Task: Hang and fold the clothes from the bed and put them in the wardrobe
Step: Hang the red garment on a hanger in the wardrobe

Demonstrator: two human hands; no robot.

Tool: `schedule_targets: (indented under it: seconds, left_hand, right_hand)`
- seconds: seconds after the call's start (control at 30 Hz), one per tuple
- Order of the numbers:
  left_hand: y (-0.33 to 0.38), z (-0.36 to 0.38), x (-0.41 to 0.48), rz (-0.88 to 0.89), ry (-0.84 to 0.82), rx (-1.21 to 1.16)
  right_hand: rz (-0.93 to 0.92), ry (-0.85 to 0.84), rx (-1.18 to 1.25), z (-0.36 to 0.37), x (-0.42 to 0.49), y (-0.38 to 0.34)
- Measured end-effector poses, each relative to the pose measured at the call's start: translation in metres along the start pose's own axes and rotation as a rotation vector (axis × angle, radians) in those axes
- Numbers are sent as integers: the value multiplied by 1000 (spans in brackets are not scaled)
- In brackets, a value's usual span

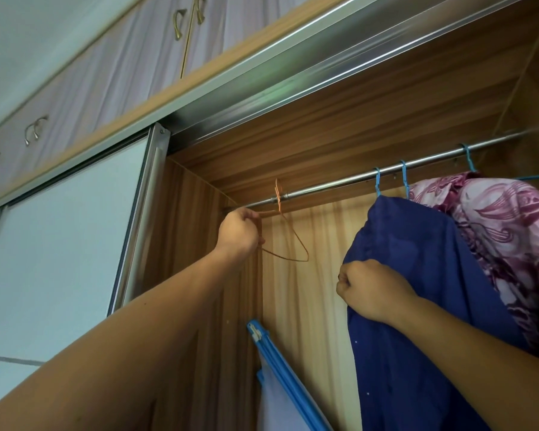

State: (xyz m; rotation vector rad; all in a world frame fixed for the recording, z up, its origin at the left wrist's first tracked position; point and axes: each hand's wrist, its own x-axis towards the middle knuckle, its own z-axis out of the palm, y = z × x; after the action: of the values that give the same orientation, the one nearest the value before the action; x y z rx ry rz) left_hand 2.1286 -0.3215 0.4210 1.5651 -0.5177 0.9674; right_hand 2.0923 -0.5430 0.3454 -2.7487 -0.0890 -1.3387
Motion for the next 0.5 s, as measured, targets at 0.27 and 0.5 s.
schedule_targets:
  seconds: [0.27,0.5]
  left_hand:
    - [-5,-17,-31,112,60,64]
    - [-30,-27,-83,56,-31,141]
  right_hand:
    - [0,32,128,15,8,-7]
    - [-68,-8,301,35,8,-28]
